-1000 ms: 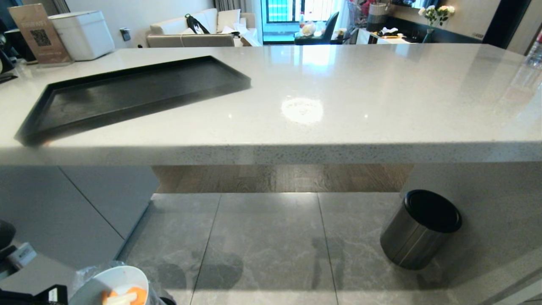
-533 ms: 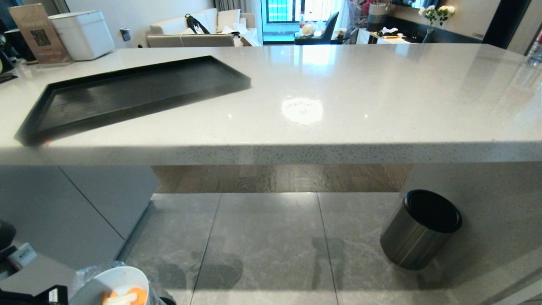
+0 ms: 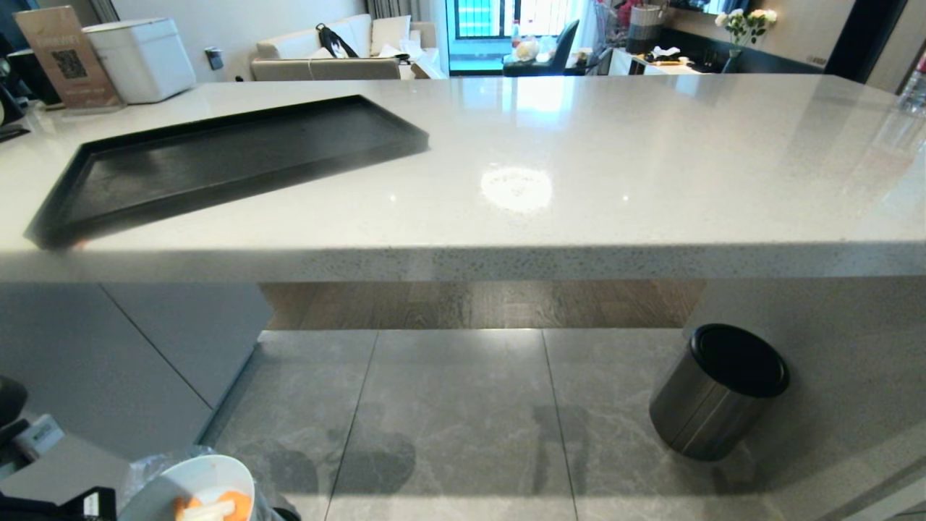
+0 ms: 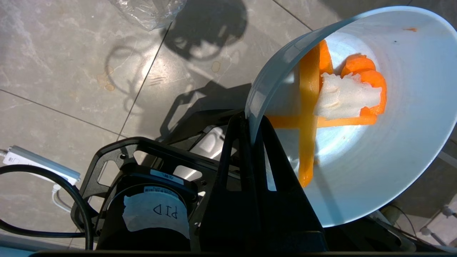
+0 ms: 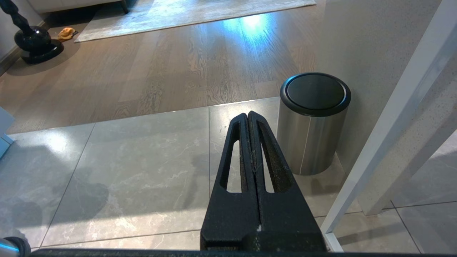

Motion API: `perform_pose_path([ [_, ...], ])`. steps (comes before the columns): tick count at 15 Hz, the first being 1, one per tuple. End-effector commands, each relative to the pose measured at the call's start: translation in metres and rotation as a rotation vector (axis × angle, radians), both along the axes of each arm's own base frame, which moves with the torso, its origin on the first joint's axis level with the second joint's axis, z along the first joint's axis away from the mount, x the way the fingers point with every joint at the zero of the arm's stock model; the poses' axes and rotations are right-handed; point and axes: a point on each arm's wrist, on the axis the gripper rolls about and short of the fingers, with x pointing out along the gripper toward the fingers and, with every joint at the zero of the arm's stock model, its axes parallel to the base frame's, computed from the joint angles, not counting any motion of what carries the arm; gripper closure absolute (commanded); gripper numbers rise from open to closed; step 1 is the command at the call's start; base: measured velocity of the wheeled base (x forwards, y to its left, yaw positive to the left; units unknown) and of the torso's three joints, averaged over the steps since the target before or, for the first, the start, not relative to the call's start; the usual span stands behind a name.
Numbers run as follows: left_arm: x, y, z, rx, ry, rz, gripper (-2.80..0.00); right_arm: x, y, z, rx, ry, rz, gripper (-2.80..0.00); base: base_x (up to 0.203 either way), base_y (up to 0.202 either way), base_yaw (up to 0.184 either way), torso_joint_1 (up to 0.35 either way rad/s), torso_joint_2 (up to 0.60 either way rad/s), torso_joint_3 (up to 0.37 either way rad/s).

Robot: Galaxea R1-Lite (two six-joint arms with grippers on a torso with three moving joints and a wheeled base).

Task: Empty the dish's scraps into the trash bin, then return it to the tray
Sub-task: Move the bowl over the trash can

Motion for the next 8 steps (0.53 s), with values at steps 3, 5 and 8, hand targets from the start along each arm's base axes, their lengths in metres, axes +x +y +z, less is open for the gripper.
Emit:
perform_pose_path([
  [3,-0.0002,0.0001,-0.0007,-0.002,0.008,0.003,0.00,0.0000,0.0000,0.0000,0.001,-0.001,0.000,0.00,0.000,0.000,0.000,0.000,0.00,0.000],
  [5,-0.0004,0.0001,-0.0006,-0.001,0.007,0.004,0.00,0.0000,0.0000,0.0000,0.001,-0.001,0.000,0.00,-0.107,0.000,0.000,0.010,0.00,0.001],
  [8,-0.0002,0.0001,-0.0003,-0.001,0.005,0.004,0.00,0.0000,0.0000,0.0000,0.001,-0.001,0.000,0.00,-0.197,0.000,-0.003,0.000,0.00,0.003],
])
